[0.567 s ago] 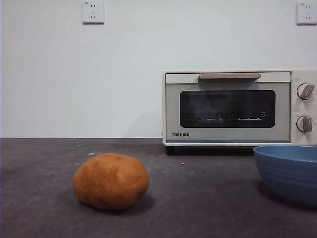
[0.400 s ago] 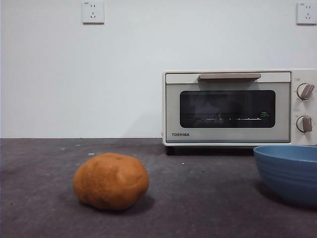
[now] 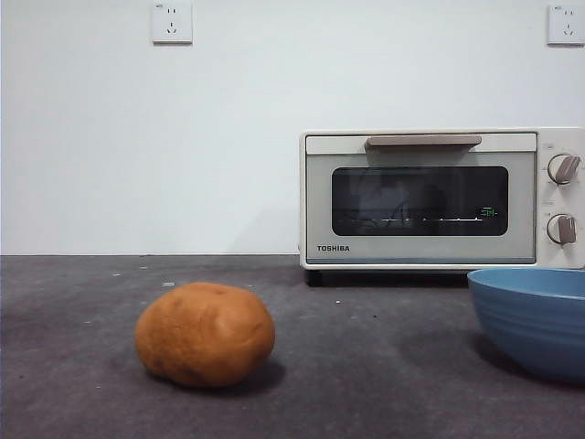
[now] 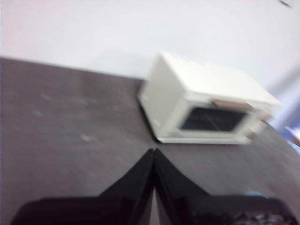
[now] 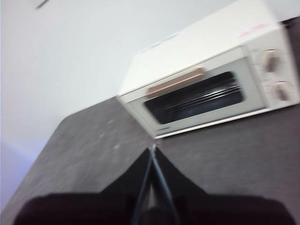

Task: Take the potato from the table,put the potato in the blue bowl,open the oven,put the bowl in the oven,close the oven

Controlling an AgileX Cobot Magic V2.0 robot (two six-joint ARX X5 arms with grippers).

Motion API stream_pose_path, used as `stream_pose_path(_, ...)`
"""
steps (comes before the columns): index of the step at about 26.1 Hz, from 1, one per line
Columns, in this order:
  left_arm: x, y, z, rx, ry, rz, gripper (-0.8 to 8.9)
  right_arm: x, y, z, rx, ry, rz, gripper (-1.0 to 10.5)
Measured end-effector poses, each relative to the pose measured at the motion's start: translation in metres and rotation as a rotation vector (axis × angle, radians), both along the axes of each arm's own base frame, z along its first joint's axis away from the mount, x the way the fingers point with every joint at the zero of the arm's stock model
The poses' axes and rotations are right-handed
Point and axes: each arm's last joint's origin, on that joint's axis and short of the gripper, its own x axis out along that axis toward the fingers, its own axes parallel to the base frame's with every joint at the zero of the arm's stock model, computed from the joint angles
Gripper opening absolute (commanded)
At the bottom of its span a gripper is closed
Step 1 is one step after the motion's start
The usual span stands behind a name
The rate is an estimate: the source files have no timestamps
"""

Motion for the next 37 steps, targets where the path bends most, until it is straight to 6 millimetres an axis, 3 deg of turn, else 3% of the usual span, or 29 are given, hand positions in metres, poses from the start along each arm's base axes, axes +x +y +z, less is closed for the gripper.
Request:
stream_pose_path(9, 0.014, -0.003, 0.025, 0.023, 0.206, -0.15, -0.05, 0.034, 0.001, 0.011, -0.085, 0.227, 0.148, -0.1)
stream_pose_path(14, 0.017, -0.004, 0.03, 0.091, 0.227, -0.198, -0.05, 0.057, 0.005, 0.016, -0.135, 0.288, 0.219, -0.1)
stream_pose_path(23, 0.013, -0.018, 0.025, 0.139, 0.252, -0.346, -0.05, 0.095, 0.045, 0.002, -0.274, 0.424, 0.381, -0.1)
stream_pose_path(25, 0.011, -0.019, 0.023, 0.143, 0.279, -0.366, -0.05, 0.101, 0.062, -0.005, -0.327, 0.457, 0.436, -0.1)
stream_pose_path(32, 0.002, -0.019, 0.013, 0.188, 0.38, -0.416, -0.05, 0.118, 0.171, -0.049, -0.598, 0.571, 0.721, 0.0)
stream_pose_path(37, -0.002, -0.019, 0.011, 0.196, 0.411, -0.425, -0.05, 0.13, 0.231, -0.068, -0.762, 0.573, 0.818, 0.2)
